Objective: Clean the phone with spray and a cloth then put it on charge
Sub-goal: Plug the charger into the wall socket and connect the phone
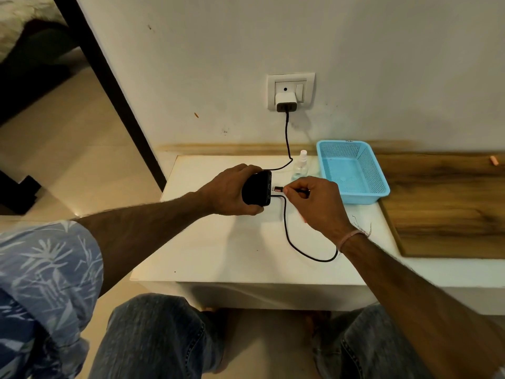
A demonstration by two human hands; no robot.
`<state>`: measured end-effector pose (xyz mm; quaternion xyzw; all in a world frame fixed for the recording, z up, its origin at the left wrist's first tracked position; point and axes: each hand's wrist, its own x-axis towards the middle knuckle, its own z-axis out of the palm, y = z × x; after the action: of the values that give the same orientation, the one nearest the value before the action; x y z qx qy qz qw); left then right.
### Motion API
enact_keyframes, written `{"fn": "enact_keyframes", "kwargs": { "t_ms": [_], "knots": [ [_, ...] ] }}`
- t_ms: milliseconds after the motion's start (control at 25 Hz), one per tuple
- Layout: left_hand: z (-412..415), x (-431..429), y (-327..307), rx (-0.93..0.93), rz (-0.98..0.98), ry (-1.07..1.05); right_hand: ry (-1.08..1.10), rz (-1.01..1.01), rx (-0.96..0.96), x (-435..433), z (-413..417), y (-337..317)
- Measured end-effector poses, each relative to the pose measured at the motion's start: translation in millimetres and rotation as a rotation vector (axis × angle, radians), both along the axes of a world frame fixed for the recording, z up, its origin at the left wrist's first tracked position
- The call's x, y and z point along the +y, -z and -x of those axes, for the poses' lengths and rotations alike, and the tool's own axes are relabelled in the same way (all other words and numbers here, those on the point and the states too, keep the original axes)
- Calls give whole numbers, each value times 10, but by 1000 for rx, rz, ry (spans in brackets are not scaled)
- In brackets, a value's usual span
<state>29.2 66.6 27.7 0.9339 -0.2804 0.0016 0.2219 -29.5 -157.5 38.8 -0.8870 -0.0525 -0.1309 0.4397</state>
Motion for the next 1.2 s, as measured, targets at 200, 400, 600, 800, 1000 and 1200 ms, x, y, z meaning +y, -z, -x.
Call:
{"fn": "enact_keyframes", "kwargs": {
  "t_ms": [200,400,600,800,1000,1200],
  "knots": [
    [61,2,-26,-14,49,-29,11,48,-15,79,-49,-73],
    [105,-8,-34,-22,84,-36,-10,121,-58,120,-98,-188],
    [116,-21,-39,-34,92,-34,-55,267,-36,133,-150,-296],
    [120,-29,-33,-48,97,-41,-84,340,-1,161,-187,-402],
    [93,-53,-5,-47,85,-48,-140,408,34,216,-264,-478],
    [48,-63,22,-61,45,-66,-138,372,75,224,-260,-424]
  ]
}}
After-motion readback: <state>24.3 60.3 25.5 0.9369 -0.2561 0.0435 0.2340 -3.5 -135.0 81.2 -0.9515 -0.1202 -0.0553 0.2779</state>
